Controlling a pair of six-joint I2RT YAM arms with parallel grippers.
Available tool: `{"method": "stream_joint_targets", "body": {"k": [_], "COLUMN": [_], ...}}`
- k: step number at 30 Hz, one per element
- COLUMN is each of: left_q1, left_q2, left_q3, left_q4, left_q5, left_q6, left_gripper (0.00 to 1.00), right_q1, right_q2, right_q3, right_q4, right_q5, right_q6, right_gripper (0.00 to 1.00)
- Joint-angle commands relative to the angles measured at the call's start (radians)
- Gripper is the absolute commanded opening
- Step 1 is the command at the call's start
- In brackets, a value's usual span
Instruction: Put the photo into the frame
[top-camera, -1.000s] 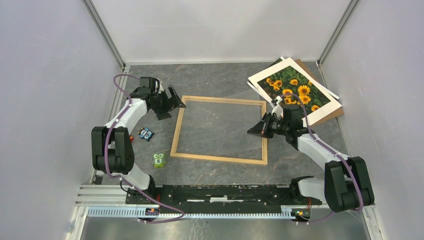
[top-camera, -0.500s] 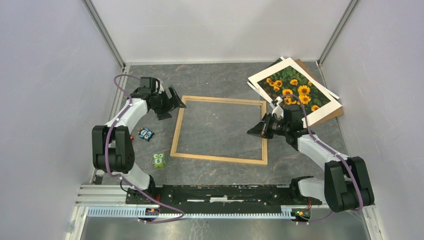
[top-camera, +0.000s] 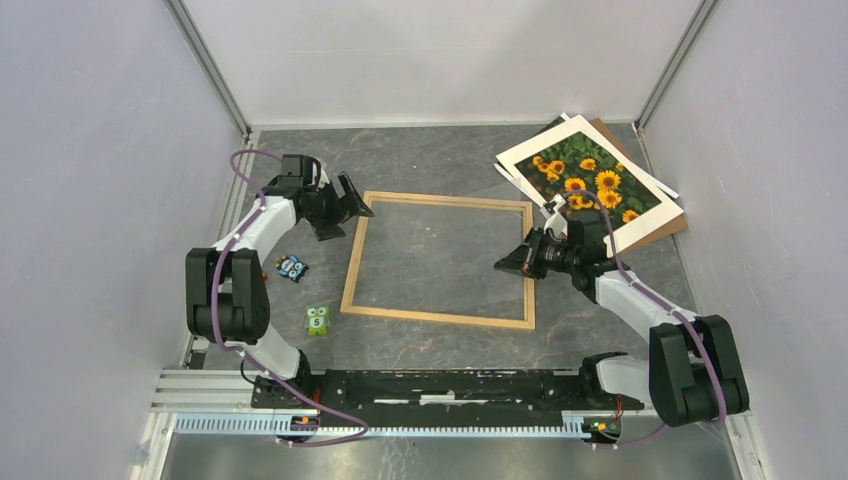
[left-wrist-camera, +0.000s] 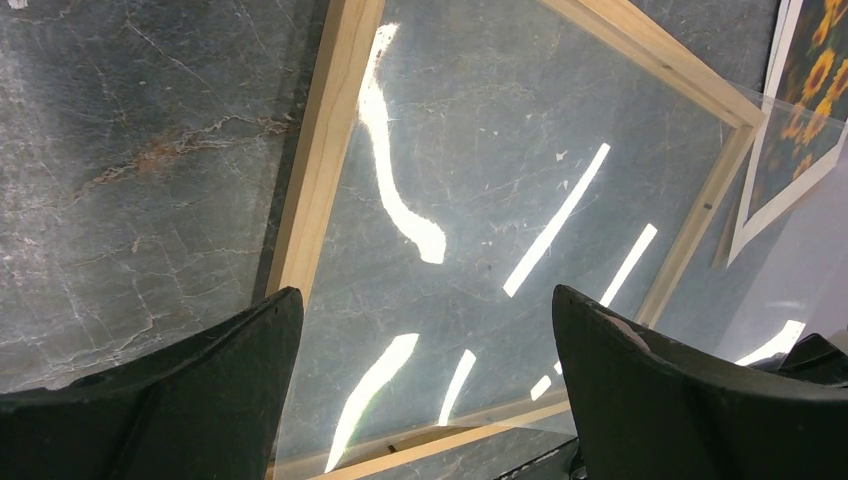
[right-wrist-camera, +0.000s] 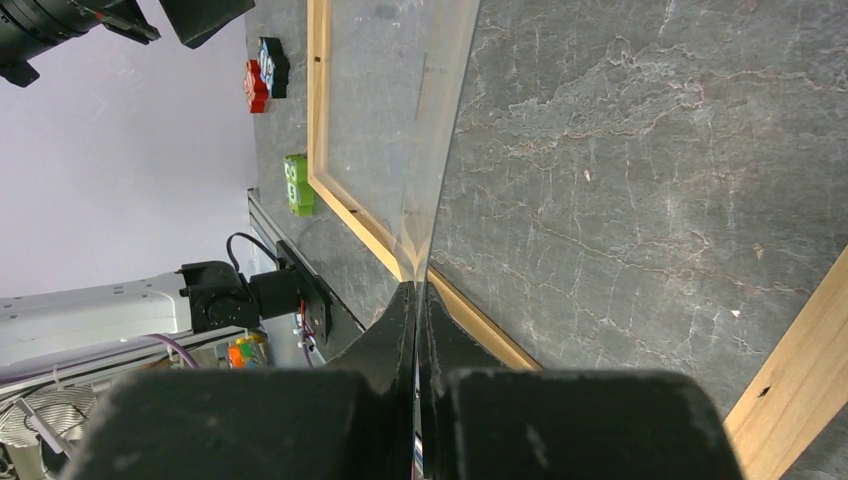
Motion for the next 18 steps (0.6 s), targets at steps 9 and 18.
{"method": "stream_joint_targets", "body": {"k": [9, 18], "left_q1": [-0.001, -0.001], "left_q2": [0.005, 0.007], "left_q3": [0.003, 0.001], "left_q4": [0.041, 0.046], "left_q5": [0.023, 0.031], "left_q6": [-0.021, -0.026], "left_gripper": [1.0, 1.0], "right_q1": [-0.005, -0.005], "right_q2": [-0.023, -0.034], "right_q3": [-0.006, -0.014], "right_q4": [0.033, 0.028], "right_q5": [-0.021, -0.021], "right_q6": [0.0, 0.004], "right_gripper": [0.0, 0.0]}}
